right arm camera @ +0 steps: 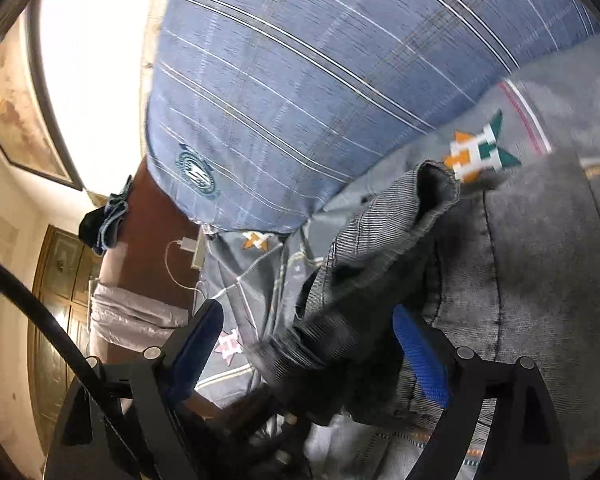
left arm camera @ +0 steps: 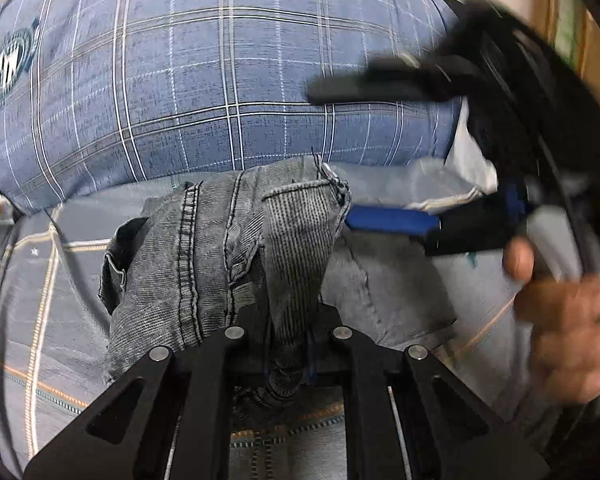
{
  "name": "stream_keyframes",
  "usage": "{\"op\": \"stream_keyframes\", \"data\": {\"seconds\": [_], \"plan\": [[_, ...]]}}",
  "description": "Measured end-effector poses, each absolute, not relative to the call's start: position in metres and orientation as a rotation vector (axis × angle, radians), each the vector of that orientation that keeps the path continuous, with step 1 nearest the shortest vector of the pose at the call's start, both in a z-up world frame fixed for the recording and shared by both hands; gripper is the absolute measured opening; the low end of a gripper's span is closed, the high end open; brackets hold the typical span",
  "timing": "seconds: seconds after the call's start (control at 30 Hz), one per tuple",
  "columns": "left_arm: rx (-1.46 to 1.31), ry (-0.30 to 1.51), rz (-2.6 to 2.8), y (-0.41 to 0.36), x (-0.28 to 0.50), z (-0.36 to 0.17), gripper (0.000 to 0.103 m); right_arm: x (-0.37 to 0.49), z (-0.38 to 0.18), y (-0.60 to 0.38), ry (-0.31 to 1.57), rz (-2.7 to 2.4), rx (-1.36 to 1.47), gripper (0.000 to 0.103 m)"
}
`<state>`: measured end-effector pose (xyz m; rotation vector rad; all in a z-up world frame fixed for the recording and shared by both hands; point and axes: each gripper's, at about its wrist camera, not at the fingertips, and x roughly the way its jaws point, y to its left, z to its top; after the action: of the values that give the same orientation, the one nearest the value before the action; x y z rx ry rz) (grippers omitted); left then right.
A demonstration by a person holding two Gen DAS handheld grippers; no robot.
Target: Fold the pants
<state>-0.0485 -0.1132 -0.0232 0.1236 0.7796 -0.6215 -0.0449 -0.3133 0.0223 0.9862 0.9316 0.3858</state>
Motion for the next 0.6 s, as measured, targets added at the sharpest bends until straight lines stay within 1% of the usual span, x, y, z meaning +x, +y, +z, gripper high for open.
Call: {"op": "stream_keyframes", "data": {"seconds": [0.07,0.17,0.23,0.27,0.33,0.37,0.4,0.5,0.6], "plan": [[0.175,0.75,-0.621,-0.118,-0.056,-0.024,0.009,-0.044,0.019,-0.311,0.968,0.341,0.961,0.089],[0.182,0.746,-0.62,-0.122,-0.059,-0.027,0.009,-0.041,0.002,-0.307,1.051,0.263,0.923,0.088],[0.188,0.744,-0.618,-0.124,-0.06,-0.028,0.009,-0.04,-0.01,-0.309,1.085,0.229,0.939,0.077],[0.192,0.742,-0.617,-0.124,-0.06,-0.028,0.009,-0.039,-0.015,-0.309,1.097,0.215,0.924,0.068],[0.194,0.744,-0.617,-0.125,-0.058,-0.025,0.009,-0.036,-0.021,-0.308,1.111,0.177,0.887,0.039],[0.193,0.736,-0.618,-0.126,-0.059,-0.022,0.009,-0.036,-0.021,-0.308,1.111,0.194,0.9,0.012],[0.187,0.723,-0.622,-0.124,-0.059,-0.02,0.009,-0.038,-0.016,-0.31,1.095,0.2,0.908,0.011],[0.161,0.654,-0.663,-0.127,-0.07,0.006,0.009,-0.049,0.026,-0.312,0.987,0.244,0.849,0.009],[0.222,0.611,-0.723,-0.148,-0.082,0.023,0.01,-0.063,0.056,-0.33,0.922,0.26,0.834,0.009]]}}
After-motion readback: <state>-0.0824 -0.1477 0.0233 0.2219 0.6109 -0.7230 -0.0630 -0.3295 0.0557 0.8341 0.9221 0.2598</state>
